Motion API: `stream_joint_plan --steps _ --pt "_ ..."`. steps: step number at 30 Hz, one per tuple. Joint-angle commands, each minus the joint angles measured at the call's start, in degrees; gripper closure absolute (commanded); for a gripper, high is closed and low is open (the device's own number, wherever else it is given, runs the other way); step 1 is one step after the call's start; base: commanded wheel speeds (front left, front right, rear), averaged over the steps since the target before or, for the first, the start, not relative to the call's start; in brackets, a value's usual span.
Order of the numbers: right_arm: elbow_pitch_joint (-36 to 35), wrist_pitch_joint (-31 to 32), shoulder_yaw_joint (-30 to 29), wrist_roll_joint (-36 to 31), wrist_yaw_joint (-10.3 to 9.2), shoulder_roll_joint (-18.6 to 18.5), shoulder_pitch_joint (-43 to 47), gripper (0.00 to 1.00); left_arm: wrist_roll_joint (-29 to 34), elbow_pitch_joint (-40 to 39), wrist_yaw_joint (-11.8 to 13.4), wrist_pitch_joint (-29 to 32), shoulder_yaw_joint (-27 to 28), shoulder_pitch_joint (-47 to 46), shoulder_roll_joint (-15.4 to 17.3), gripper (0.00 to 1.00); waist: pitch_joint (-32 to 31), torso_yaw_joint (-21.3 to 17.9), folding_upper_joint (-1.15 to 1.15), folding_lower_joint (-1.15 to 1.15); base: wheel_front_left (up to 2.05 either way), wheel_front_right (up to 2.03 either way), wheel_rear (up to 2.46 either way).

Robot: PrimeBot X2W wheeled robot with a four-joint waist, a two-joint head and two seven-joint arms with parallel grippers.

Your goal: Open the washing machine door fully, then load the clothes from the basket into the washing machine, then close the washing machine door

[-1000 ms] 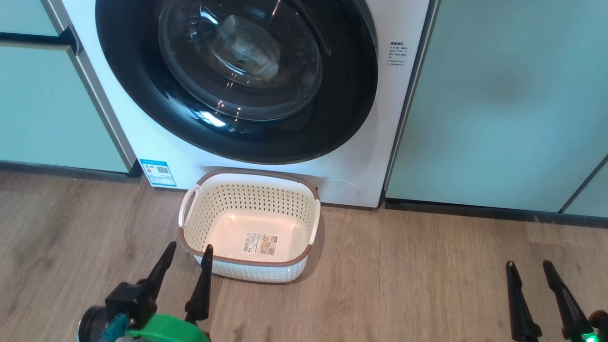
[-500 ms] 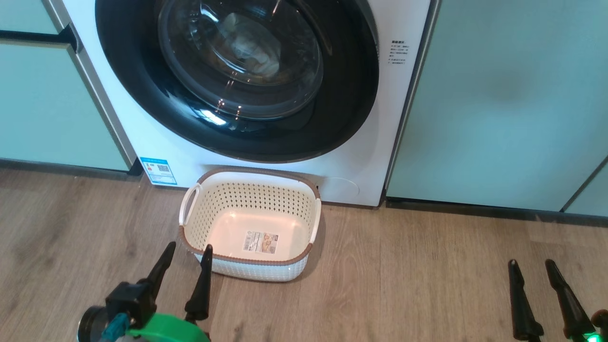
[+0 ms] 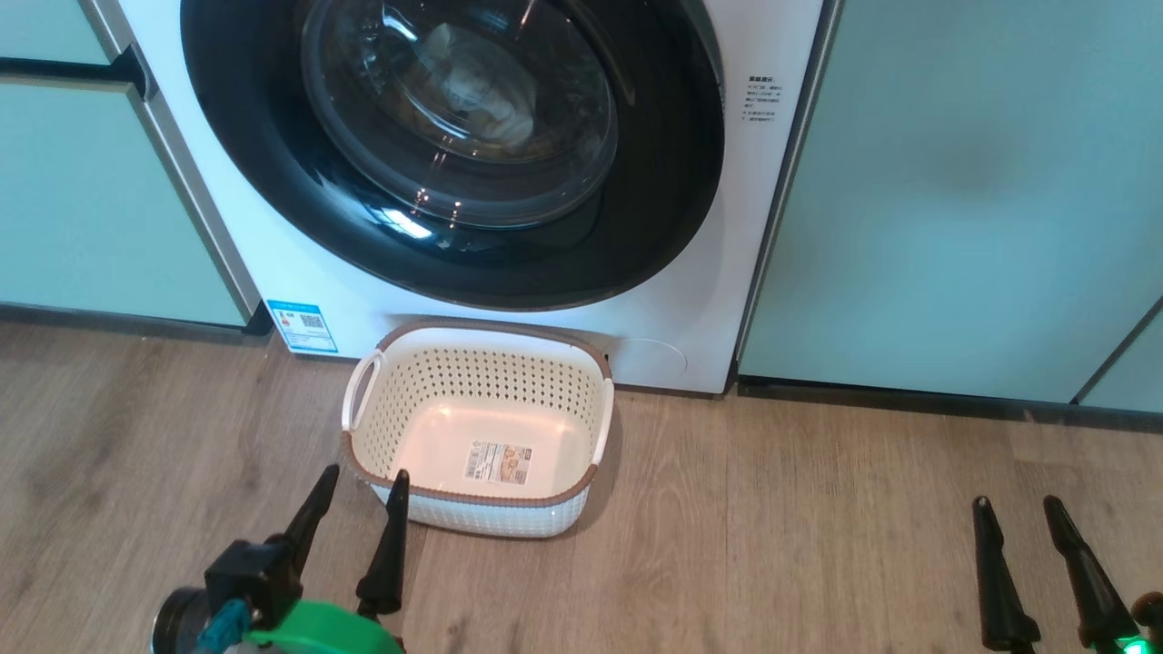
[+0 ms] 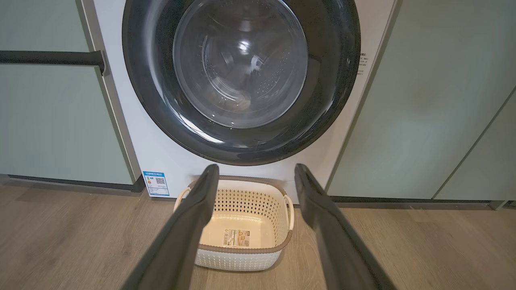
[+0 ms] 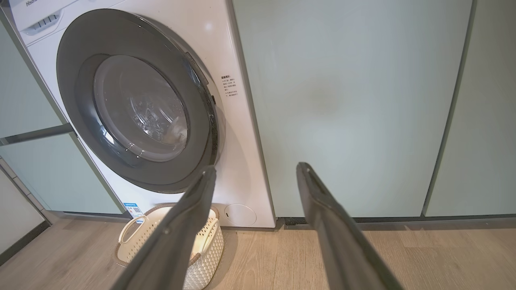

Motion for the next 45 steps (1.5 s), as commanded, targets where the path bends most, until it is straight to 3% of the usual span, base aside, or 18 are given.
stream_joint_plan --steps 1,5,6,45 --pt "-1.8 -0.4 1.0 0.5 -0.19 -0.8 -1.6 0.00 -0.4 -1.7 0.4 -0.2 1.7 -1.4 0.8 0.00 0.0 0.0 0.00 0.00 0.00 0.00 0.00" --pt "-1.9 -0.4 1.1 0.5 -0.19 -0.8 -1.6 0.00 -0.7 -1.5 0.5 0.1 1.5 -1.4 0.9 0.00 0.0 -0.1 0.00 0.00 0.00 0.00 0.00" --pt "0.0 0.0 0.0 0.3 0.00 0.0 0.0 1.00 -0.5 0.1 0.2 0.2 -0.4 0.0 0.0 1.00 0.0 -0.1 0.00 0.00 0.00 0.00 0.00" --pt "5.0 4.8 0.5 24.2 -0.05 -1.2 -4.9 1.00 -24.1 6.3 -2.1 4.3 1.3 -4.5 -0.8 1.00 0.2 0.2 0.00 0.00 0.00 0.00 0.00"
